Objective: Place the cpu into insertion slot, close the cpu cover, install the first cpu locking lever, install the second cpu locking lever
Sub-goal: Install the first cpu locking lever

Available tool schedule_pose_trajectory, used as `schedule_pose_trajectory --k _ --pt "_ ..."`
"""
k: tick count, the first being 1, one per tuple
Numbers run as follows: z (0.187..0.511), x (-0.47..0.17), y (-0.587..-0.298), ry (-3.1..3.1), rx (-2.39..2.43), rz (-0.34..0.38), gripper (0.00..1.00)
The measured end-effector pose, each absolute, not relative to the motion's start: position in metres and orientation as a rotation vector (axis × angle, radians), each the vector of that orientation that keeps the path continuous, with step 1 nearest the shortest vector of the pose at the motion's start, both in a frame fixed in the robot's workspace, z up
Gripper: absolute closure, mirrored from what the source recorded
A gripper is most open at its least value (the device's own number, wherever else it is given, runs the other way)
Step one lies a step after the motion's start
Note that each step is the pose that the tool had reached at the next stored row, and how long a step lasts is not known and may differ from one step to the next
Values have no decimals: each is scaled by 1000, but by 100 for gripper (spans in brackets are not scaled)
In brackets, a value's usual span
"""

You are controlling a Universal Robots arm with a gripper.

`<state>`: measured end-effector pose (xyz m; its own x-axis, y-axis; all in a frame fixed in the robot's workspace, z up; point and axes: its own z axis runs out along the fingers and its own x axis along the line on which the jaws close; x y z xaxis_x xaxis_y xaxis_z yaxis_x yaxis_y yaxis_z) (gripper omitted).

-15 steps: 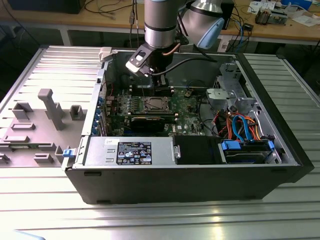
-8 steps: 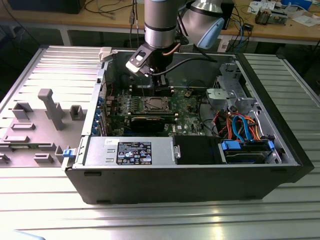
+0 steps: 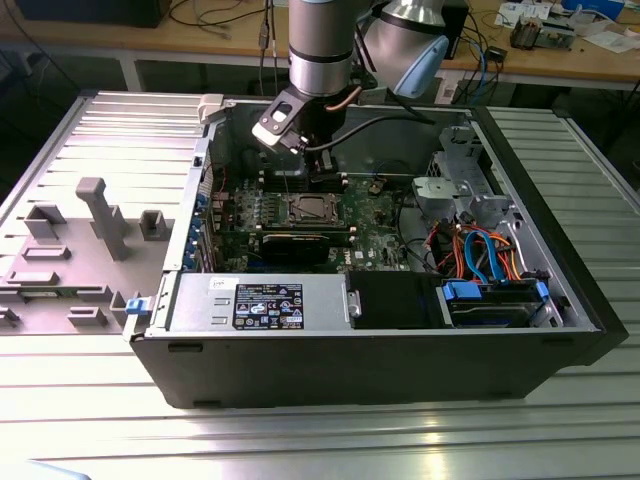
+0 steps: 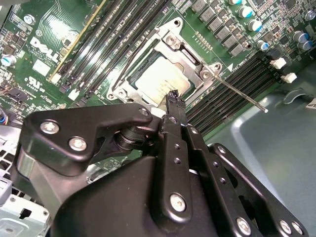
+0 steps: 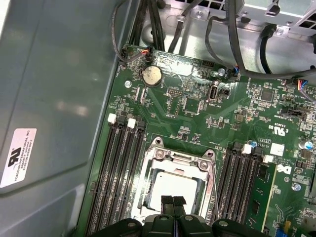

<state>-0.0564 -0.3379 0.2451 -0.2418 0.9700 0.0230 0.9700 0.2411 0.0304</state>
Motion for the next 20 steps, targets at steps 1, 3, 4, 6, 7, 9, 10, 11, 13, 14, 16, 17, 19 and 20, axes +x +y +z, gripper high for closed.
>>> schedule_pose_trajectory --k 1,3,4,6,7,9,10,11,13,14,16,17,19,20 --pt "245 -56 -338 2477 1931 60 89" --pt "245 -56 -338 2484 1922 60 89" --pt "245 -56 -338 2488 1917 60 89" --pt "245 -56 -338 2497 1905 60 89" --pt "245 -56 -338 2501 1900 60 89" --pt "245 -56 -338 2510 1889 60 89" --pt "245 -56 -338 2514 1883 60 89" --pt "245 -56 -338 2519 1877 60 89" --pt "245 -56 -338 2523 1871 60 89" --pt "245 -56 -338 2523 1871 60 89" --pt "245 -56 -338 2524 1871 60 89" --pt "245 -56 -338 2524 1871 60 89" --pt "245 -56 -338 2524 1871 60 89" --pt "245 -56 -338 2524 1871 60 89"
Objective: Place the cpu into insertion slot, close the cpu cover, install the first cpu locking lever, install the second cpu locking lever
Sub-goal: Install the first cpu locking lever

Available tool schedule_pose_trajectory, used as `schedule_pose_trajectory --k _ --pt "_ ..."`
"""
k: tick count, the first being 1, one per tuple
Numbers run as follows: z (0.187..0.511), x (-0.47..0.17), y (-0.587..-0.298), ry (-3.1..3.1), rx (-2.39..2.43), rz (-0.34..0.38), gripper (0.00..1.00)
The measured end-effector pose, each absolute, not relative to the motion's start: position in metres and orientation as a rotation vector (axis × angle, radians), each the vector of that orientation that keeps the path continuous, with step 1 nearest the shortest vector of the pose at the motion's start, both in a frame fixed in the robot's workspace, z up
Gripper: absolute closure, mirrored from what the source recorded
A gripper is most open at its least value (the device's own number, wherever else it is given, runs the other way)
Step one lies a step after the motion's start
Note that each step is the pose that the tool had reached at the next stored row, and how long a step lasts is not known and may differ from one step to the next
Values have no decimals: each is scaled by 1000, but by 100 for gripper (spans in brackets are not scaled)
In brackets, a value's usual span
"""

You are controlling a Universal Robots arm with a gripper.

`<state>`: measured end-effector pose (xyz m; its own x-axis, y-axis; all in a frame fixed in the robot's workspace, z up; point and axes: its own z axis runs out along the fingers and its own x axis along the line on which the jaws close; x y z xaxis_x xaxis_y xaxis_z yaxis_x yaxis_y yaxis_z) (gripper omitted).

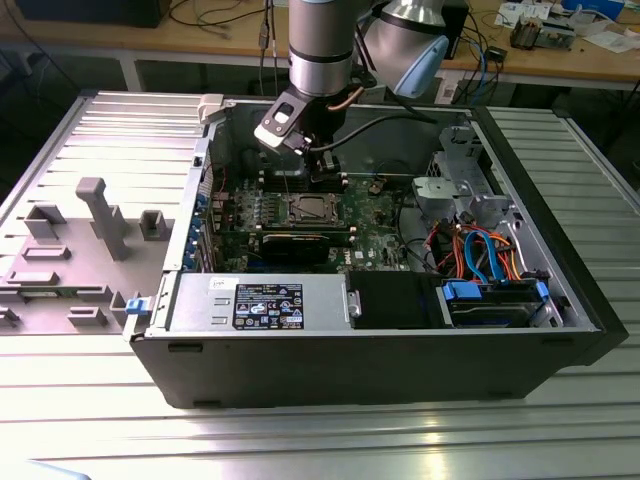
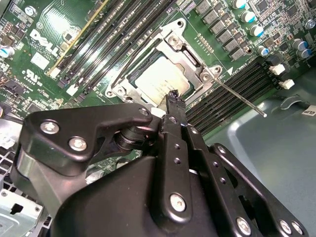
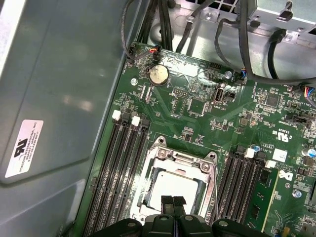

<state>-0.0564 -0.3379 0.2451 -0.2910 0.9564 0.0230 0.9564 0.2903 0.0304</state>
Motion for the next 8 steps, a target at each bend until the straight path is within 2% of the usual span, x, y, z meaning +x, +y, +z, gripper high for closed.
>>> schedule_pose_trajectory --k 8 --pt "254 -56 -338 -2509 -1856 -38 89"
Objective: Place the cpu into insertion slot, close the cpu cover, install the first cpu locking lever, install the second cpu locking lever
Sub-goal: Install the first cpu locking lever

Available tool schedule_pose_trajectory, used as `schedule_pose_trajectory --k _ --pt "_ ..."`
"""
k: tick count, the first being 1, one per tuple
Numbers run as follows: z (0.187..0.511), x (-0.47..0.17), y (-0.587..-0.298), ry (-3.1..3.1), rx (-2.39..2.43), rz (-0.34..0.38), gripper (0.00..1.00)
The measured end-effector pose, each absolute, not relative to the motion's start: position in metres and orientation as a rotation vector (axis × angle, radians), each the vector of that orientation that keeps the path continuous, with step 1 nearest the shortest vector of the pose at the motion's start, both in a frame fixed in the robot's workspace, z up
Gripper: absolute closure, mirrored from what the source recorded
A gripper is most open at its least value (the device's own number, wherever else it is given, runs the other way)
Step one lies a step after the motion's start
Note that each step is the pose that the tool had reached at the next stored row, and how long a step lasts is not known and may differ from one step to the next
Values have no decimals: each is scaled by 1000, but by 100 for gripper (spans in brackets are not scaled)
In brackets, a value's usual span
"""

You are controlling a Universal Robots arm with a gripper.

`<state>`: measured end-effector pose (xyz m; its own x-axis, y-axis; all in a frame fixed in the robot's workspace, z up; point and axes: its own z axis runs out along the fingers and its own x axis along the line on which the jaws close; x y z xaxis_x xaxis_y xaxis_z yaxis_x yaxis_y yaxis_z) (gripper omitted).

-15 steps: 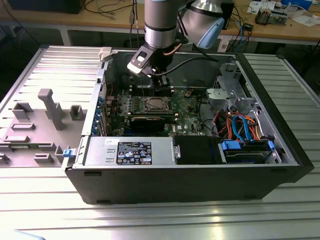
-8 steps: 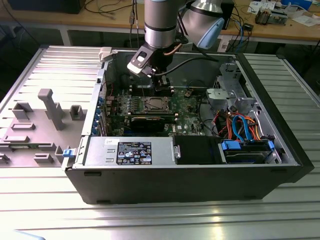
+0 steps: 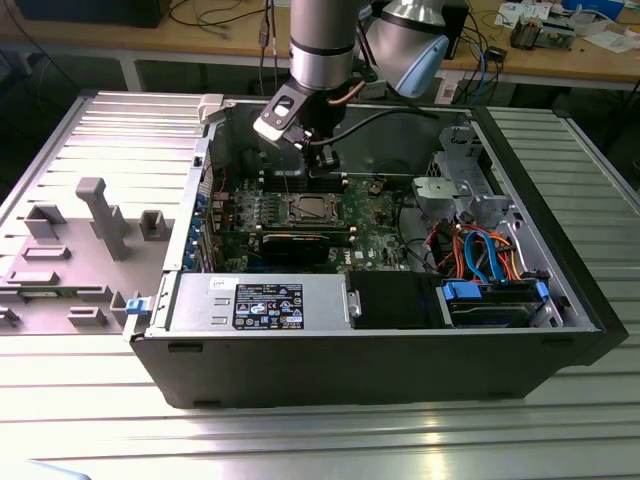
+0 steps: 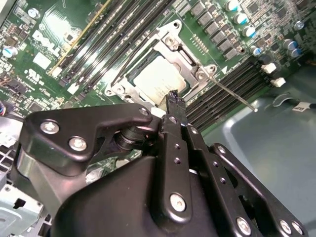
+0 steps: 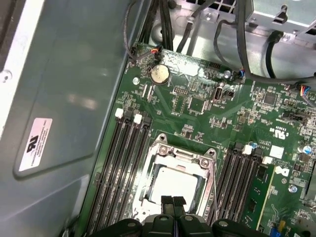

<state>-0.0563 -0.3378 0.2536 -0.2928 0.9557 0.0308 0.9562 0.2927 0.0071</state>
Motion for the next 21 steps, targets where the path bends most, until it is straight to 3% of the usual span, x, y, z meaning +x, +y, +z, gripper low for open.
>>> schedule_pose_trajectory --k 6,21 --pt "254 -56 -338 -2483 -1817 5 89" --pt "253 -56 -338 -2605 -1636 12 89"
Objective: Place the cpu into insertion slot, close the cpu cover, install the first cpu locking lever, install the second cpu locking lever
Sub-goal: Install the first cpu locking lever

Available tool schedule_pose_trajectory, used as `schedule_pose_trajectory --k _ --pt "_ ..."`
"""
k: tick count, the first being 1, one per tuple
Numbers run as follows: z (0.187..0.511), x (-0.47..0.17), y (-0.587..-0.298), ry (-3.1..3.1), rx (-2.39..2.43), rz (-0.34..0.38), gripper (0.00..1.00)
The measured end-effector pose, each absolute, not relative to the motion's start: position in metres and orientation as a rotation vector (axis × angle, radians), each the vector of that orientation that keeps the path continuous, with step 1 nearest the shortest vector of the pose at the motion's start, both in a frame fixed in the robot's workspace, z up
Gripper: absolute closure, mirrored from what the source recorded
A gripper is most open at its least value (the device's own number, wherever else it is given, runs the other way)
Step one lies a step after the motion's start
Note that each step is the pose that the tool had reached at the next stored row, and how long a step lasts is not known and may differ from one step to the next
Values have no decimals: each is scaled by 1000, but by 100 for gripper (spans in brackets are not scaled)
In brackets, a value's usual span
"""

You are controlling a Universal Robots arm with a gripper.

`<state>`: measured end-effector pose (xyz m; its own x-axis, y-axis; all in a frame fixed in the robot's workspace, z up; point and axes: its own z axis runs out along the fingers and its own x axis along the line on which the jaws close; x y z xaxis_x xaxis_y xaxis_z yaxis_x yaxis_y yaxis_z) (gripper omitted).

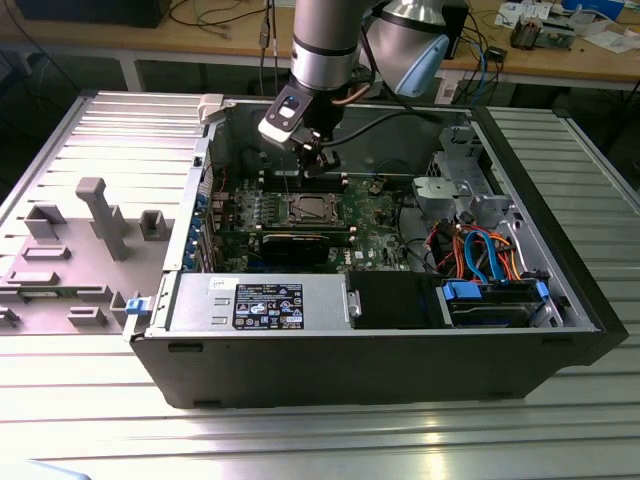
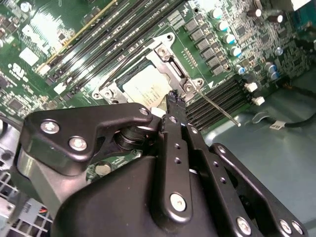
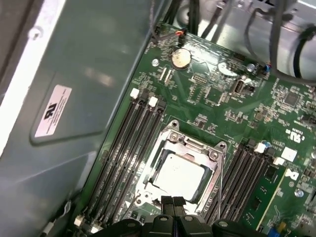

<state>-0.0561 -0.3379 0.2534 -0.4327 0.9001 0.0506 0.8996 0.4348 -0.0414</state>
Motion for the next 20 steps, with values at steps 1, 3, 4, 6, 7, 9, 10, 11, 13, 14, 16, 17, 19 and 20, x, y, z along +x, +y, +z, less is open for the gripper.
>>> schedule_pose_trajectory --k 1,3,4,6,7,9,10,11,13,14,16,17,19,20 --pt "253 -56 -338 -2615 -1620 13 89" --pt "253 -56 -338 -2640 -1581 15 89" --pt "253 -56 -338 -2650 -1563 15 89" --pt "253 -56 -338 -2669 -1532 16 89" --pt "253 -56 -338 -2672 -1525 17 89" --pt "253 -56 -338 -2674 -1522 17 89" --pt "253 -56 -338 -2674 -1522 17 89" --pt "253 -56 -338 -2674 -1522 17 89" --pt "253 -56 -338 -2674 -1522 17 89" --pt "253 -56 -338 -2674 -1522 17 89" --pt "253 -56 -338 -2675 -1520 17 89" --pt "253 -56 -338 -2677 -1517 17 89" --pt "253 -56 -338 -2686 -1501 17 89" --pt "253 -56 -338 -2693 -1489 18 89"
